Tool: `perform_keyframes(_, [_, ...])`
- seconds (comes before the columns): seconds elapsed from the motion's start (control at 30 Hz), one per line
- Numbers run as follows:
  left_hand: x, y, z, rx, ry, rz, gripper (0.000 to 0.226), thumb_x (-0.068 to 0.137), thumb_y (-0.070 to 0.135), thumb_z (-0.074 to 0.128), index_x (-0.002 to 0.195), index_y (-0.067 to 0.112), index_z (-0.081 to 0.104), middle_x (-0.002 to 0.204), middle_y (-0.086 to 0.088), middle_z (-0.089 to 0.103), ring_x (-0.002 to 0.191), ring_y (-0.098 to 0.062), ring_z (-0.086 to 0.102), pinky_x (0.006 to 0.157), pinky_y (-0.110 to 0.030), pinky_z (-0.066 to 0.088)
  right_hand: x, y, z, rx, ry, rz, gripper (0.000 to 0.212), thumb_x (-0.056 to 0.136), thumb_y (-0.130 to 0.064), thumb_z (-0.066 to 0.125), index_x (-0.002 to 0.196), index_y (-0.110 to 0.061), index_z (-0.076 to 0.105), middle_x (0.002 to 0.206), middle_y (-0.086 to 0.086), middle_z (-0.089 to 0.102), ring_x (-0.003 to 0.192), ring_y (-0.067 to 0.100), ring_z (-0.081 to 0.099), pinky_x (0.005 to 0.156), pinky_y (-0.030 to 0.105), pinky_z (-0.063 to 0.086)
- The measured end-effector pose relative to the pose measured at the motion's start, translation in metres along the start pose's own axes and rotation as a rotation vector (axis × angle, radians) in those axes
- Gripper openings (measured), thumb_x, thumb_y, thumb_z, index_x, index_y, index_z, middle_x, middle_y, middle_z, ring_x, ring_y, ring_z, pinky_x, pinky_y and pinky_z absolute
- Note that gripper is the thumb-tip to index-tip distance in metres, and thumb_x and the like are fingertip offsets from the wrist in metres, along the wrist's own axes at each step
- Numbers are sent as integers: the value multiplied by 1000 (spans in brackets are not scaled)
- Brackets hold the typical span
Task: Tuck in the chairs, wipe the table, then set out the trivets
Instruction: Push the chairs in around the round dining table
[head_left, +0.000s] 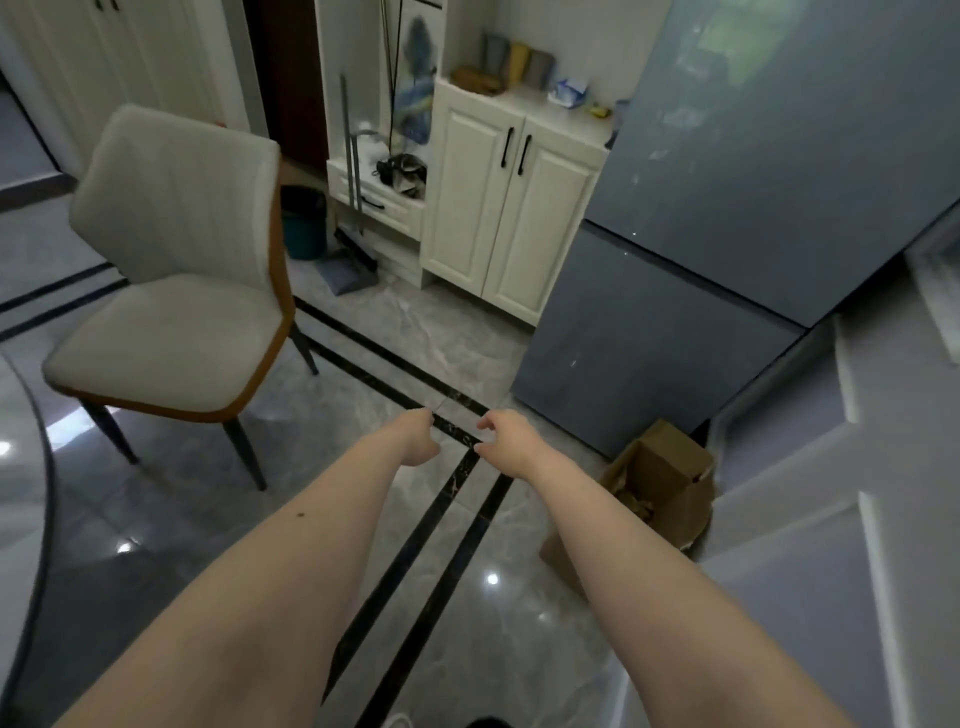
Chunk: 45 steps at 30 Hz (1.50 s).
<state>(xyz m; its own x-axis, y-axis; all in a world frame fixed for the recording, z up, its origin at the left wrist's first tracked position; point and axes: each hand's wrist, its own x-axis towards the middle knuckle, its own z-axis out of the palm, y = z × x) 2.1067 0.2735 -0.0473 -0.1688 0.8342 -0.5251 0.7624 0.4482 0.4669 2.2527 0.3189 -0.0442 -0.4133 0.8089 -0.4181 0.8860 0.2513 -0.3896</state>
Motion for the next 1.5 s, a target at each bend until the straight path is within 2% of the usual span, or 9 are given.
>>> perform_keyframes(0.37, [194,-2,-117,-42,31,-42,48,93,23,54,136,7,41,138,-11,46,124,-26,47,98,-30,39,225,-38,-76,-68,-80,-85,41,96,-17,52,136,-12,47,140,9,42,125,23,46,97,26,39])
perform_keyframes(0.53, [281,-2,-197,-94,50,-101,43,95,20,50,135,7,42,138,-12,46,126,-26,45,102,-31,36,338,-73,-128,-108,-129,-143,38,94,-16,54,131,-9,50,132,11,47,122,25,48,94,27,39])
perform_keyframes(0.63, [326,-20,-248,-134,90,-139,44,95,20,50,136,7,41,135,-13,48,122,-27,49,99,-32,40,402,-103,-159,-107,-121,-182,41,95,-20,53,133,-7,49,136,13,45,125,27,46,100,30,38])
perform_keyframes(0.77, [381,-64,-308,-190,256,-253,36,94,19,47,129,12,46,125,-10,55,109,-26,55,90,-35,49,490,-160,-175,-157,-141,-281,44,94,-23,55,133,-5,49,137,15,46,125,27,46,103,30,37])
perform_keyframes(0.93, [440,-120,-383,-169,531,-345,23,93,15,44,113,11,54,116,-11,58,104,-28,56,83,-32,45,582,-242,-180,-189,-154,-411,41,93,-22,56,131,-7,51,136,13,44,121,27,49,102,34,41])
perform_keyframes(1.03, [470,-147,-435,-191,597,-386,25,93,16,46,116,10,53,114,-13,57,103,-30,56,76,-32,43,630,-290,-185,-204,-154,-452,41,94,-22,56,132,-7,51,135,12,45,121,26,49,100,33,40])
perform_keyframes(1.2, [518,-184,-511,-194,657,-463,31,91,14,43,121,12,49,118,-13,56,107,-31,55,85,-37,44,704,-357,-201,-228,-169,-521,40,94,-24,55,131,-10,51,135,9,46,121,24,50,101,34,42])
perform_keyframes(1.4, [570,-222,-561,-297,732,-581,35,93,16,42,127,9,47,125,-16,54,111,-34,53,88,-38,45,790,-415,-217,-270,-172,-622,40,93,-23,57,130,-10,52,135,10,47,121,25,50,100,35,43])
perform_keyframes(1.5, [597,-243,-588,-436,876,-704,28,93,18,45,116,4,53,115,-18,58,104,-36,56,78,-36,42,843,-447,-220,-299,-222,-706,39,93,-22,57,130,-11,52,135,10,49,121,26,51,101,36,44])
